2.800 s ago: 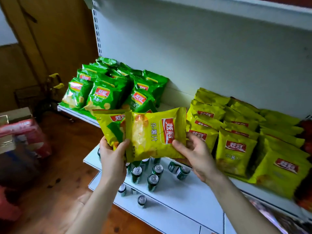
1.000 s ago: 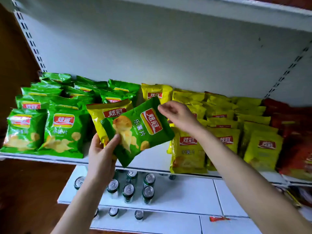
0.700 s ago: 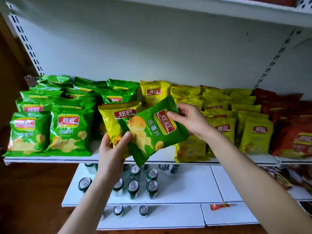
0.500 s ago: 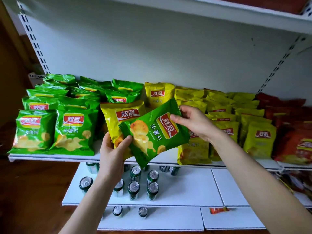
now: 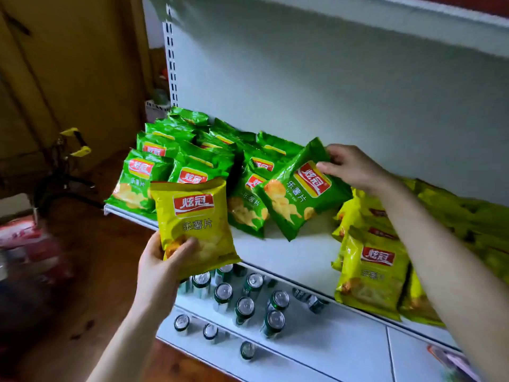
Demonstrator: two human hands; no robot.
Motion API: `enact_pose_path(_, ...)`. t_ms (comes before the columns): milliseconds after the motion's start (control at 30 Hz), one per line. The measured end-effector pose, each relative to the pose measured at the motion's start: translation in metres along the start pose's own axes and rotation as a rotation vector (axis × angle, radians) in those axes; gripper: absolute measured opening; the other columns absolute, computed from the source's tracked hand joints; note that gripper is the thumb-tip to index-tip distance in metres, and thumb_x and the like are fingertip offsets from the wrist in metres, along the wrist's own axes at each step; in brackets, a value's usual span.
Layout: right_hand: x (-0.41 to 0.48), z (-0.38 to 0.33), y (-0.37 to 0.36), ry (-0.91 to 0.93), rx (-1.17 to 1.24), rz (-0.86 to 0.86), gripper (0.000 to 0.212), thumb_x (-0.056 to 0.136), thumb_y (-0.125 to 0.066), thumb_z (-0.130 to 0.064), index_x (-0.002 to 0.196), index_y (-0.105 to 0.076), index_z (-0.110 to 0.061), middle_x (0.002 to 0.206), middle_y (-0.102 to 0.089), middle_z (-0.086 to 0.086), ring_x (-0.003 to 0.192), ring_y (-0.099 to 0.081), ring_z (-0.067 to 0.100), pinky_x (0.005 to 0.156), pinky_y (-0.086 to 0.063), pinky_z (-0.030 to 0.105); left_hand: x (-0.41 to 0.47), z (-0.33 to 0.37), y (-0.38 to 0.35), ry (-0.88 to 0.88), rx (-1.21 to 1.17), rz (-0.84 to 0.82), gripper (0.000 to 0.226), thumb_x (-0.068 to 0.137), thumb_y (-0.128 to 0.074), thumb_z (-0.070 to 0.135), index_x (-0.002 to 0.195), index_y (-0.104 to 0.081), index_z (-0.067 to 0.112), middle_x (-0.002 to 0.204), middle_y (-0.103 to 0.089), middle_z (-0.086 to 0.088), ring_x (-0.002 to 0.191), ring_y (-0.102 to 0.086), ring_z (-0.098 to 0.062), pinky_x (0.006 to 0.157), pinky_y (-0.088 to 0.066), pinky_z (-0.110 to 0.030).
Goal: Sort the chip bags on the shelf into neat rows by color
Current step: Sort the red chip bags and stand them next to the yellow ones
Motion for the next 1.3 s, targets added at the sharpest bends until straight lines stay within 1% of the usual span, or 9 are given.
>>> enact_pose_path(100, 0.025, -0.005, -0.036, 0.032, -0.102, -0.133, 0.025, 0.089, -0.058, -0.008, 0.105, -0.055, 0.010, 0.104, -0.061, 0.027, 0.094, -0.058, 0.032, 0.078, -0.045, 0.041, -0.005, 0.000, 0.014, -0.020, -0.012, 0.027, 0.030, 0.067, -0.073, 0.005, 0.093, -0.062, 0.015, 0.083, -0.070, -0.004, 0.072, -0.067, -0.016, 0.066, -0.058, -0.026)
enact_pose_path(233, 0.048, -0.018, -0.084, 0.035, -0.218, -0.222, 0.049, 0.089, -0.059, -0.018, 0.133, -0.044, 0.000, 0.135, -0.048, 0.015, 0.121, -0.048, 0.024, 0.098, -0.037, 0.031, -0.014, -0.003, 0.023, -0.029, -0.010, 0.051, 0.023, 0.075, -0.064, -0.001, 0.093, -0.061, 0.013, 0.078, -0.071, -0.001, 0.069, -0.067, -0.013, 0.061, -0.057, -0.023)
enact_pose_path(333, 0.056, -0.019, -0.110, 0.046, -0.327, -0.185, 0.048, 0.090, -0.058, -0.019, 0.133, -0.044, -0.004, 0.136, -0.047, 0.015, 0.122, -0.046, 0.026, 0.093, -0.036, 0.027, -0.020, -0.012, 0.030, -0.002, 0.048, 0.049, 0.034, 0.066, -0.078, 0.004, 0.095, -0.062, 0.013, 0.082, -0.071, -0.006, 0.072, -0.068, -0.015, 0.063, -0.057, -0.026)
enact_pose_path(467, 0.049, -0.012, -0.123, 0.040, -0.306, -0.056, 0.043, 0.088, -0.061, -0.020, 0.128, -0.048, -0.007, 0.126, -0.054, 0.015, 0.113, -0.052, 0.027, 0.089, -0.041, 0.032, -0.025, -0.030, 0.028, 0.078, 0.152, 0.003, 0.063, 0.047, -0.077, 0.038, 0.104, -0.062, 0.015, 0.091, -0.071, -0.008, 0.083, -0.067, -0.024, 0.071, -0.057, -0.037)
enact_pose_path(667, -0.020, -0.003, -0.125, 0.278, -0.160, 0.511, 0.019, 0.081, -0.060, -0.012, 0.093, -0.066, 0.001, 0.099, -0.061, 0.019, 0.095, -0.060, 0.033, 0.085, -0.039, 0.024, -0.022, -0.042, 0.022, 0.113, 0.155, 0.019, 0.058, 0.046, -0.077, 0.039, 0.097, -0.063, 0.016, 0.089, -0.070, -0.010, 0.084, -0.065, -0.028, 0.073, -0.055, -0.041)
enact_pose_path(733, -0.039, 0.001, -0.145, 0.285, -0.214, 0.380, 0.026, 0.080, -0.060, -0.017, 0.098, -0.067, -0.001, 0.113, -0.060, 0.021, 0.108, -0.056, 0.034, 0.093, -0.040, 0.029, -0.020, -0.041, 0.025, 0.125, 0.133, 0.010, 0.051, 0.051, -0.079, 0.030, 0.097, -0.062, 0.017, 0.088, -0.071, -0.007, 0.083, -0.066, -0.027, 0.068, -0.055, -0.035)
enact_pose_path(867, -0.033, 0.012, -0.177, 0.197, -0.404, 0.043, 0.052, 0.080, -0.069, -0.029, 0.128, -0.054, -0.015, 0.152, -0.022, 0.013, 0.141, -0.014, 0.026, 0.115, -0.007, 0.037, -0.019, -0.037, 0.034, 0.136, 0.084, -0.001, 0.062, 0.045, -0.078, 0.039, 0.102, -0.063, 0.017, 0.090, -0.072, -0.007, 0.086, -0.067, -0.029, 0.077, -0.054, -0.042)
enact_pose_path(1100, 0.001, 0.027, -0.175, 0.184, -0.571, 0.101, 0.057, 0.050, -0.087, -0.006, 0.104, -0.067, -0.008, 0.135, -0.045, 0.026, 0.125, -0.042, 0.044, 0.094, -0.038, 0.065, -0.018, -0.031, 0.045, 0.114, 0.071, -0.044, 0.059, 0.049, -0.080, 0.033, 0.104, -0.064, 0.019, 0.095, -0.072, -0.008, 0.091, -0.067, -0.030, 0.073, -0.056, -0.037)
enact_pose_path(1300, -0.004, 0.021, -0.172, 0.175, -0.560, 0.094, 0.053, 0.078, -0.072, -0.022, 0.128, -0.055, -0.017, 0.154, -0.015, 0.014, 0.143, -0.010, 0.027, 0.112, -0.003, 0.051, -0.017, -0.029, 0.043, 0.131, 0.066, -0.084, 0.061, 0.050, -0.081, 0.035, 0.106, -0.062, 0.018, 0.094, -0.073, -0.007, 0.090, -0.069, -0.030, 0.072, -0.056, -0.038)
Point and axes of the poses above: each hand's wrist, its own x-axis towards the middle knuckle, its own y-axis out of the back of the hand, z = x × y, the point moved 1 cm from there along x, towards the middle knuckle
